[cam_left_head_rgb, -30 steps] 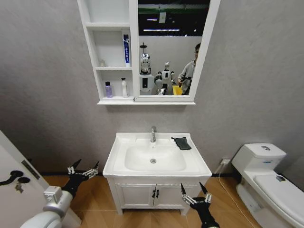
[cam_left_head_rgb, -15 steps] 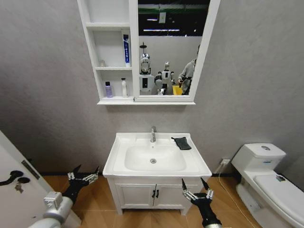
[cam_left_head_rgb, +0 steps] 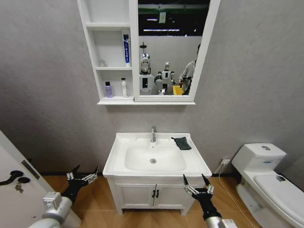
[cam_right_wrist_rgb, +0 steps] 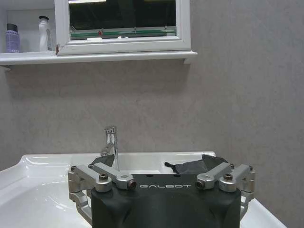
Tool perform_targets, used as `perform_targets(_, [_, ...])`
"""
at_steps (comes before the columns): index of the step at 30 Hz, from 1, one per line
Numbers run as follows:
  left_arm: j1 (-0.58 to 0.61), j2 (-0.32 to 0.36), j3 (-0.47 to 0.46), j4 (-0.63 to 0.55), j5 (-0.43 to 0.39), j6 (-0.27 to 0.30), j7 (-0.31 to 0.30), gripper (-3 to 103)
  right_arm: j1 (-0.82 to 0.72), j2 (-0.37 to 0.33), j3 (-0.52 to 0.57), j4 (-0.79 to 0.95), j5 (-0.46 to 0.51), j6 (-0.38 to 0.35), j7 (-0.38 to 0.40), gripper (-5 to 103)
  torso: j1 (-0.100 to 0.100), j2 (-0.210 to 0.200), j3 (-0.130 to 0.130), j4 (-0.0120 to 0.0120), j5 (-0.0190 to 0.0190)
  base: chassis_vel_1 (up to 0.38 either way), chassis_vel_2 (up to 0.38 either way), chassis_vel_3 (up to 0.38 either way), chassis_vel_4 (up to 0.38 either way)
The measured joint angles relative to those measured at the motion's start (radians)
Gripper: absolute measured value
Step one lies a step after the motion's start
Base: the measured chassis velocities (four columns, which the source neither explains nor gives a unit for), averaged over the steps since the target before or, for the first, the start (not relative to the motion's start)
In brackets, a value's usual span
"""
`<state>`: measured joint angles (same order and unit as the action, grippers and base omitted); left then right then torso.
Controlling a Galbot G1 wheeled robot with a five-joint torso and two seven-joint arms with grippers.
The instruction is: Move facial cleanser and shampoo from washbasin to cabinet, then wipe washbasin with towel.
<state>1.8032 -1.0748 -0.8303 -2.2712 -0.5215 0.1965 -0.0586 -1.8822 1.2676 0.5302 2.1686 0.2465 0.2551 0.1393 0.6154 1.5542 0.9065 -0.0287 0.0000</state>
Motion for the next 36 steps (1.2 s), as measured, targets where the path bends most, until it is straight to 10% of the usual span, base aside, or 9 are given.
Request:
perform_targets(28, [0.0, 0.001, 0.0, 0.0, -0.001, 0.0, 0.0, 100, -0.02, 0.015, 0.001, 0.013, -0.003, -0.006, 0.053, 100, 0.0, 0.0, 0.0, 0.0, 0.0001, -0.112, 0.112, 0.12, -0.115])
perform_targets(33, [-0.001, 0.001, 0.0, 0.0, -0.001, 0.0, 0.0, 100, 0.029, -0.014, 0.058, 0.0, 0.084, -0.118, 0.132, 100, 0.002, 0.0, 0.0, 0.0001, 0.0001, -0.212, 0.204, 0.178, -0.184])
perform_targets(36, [-0.001, 0.001, 0.0, 0.0, -0.001, 0.0, 0.0, 100, 0.146, -0.169, 0.124, -0.072, 0.269, -0.256, 0.132, 100, 0.001, 0.0, 0.0, -0.0008, 0.0002, -0.079, 0.067, 0.02, -0.013])
